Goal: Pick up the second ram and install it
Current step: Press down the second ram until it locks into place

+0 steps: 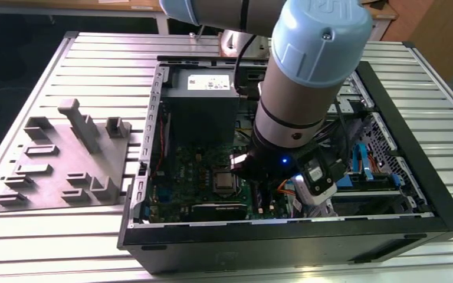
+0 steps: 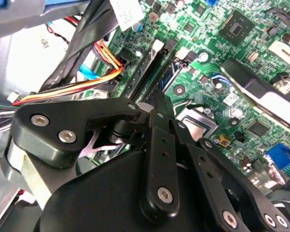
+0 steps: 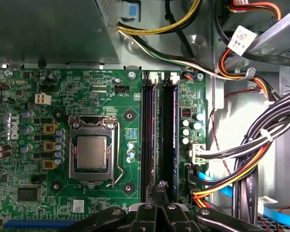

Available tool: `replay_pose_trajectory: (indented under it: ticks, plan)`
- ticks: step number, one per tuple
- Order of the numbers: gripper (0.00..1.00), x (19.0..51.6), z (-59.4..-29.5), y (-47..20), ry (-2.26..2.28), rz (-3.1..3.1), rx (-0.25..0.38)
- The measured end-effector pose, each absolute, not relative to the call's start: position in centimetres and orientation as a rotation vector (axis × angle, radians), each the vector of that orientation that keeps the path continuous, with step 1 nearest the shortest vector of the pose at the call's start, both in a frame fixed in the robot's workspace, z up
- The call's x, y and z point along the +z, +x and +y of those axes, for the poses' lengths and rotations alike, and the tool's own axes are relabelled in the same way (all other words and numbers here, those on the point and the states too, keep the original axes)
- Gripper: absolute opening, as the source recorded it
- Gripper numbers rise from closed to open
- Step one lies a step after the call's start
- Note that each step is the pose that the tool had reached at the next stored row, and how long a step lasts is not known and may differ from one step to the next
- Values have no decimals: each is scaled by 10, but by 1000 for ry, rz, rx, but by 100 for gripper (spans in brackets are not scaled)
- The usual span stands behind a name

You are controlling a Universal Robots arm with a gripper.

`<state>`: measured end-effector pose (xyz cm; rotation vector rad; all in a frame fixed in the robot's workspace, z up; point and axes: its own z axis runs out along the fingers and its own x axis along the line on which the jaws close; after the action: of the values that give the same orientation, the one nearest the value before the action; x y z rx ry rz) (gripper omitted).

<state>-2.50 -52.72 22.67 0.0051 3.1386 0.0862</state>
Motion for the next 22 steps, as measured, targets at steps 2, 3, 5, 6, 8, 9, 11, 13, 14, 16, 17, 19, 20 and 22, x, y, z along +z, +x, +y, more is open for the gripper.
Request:
replay_pose_trajectory:
  ticks: [2, 3, 5, 6, 8, 9, 11, 13, 14, 16, 17, 19, 20, 22]
  plan:
    - [10, 225, -527, -26, 5, 3139, 86]
    - [10, 225, -527, -26, 5, 3139, 86]
    - [10, 224, -527, -26, 5, 3139, 86]
    - [10, 223, -527, -26, 5, 3139, 86]
    - [10, 221, -527, -26, 5, 3139, 85]
    - [10, 221, -527, -26, 5, 3139, 85]
    - [10, 221, -527, -26, 5, 3139, 85]
    - [10, 220, -527, -26, 5, 3139, 86]
    - [10, 220, -527, -26, 5, 3139, 86]
    - [10, 219, -527, -26, 5, 3139, 85]
    - [10, 219, -527, -26, 5, 3139, 85]
    - [10, 218, -527, -26, 5, 3139, 86]
    - [10, 218, -527, -26, 5, 3139, 86]
    - [10, 218, -527, -26, 5, 3139, 86]
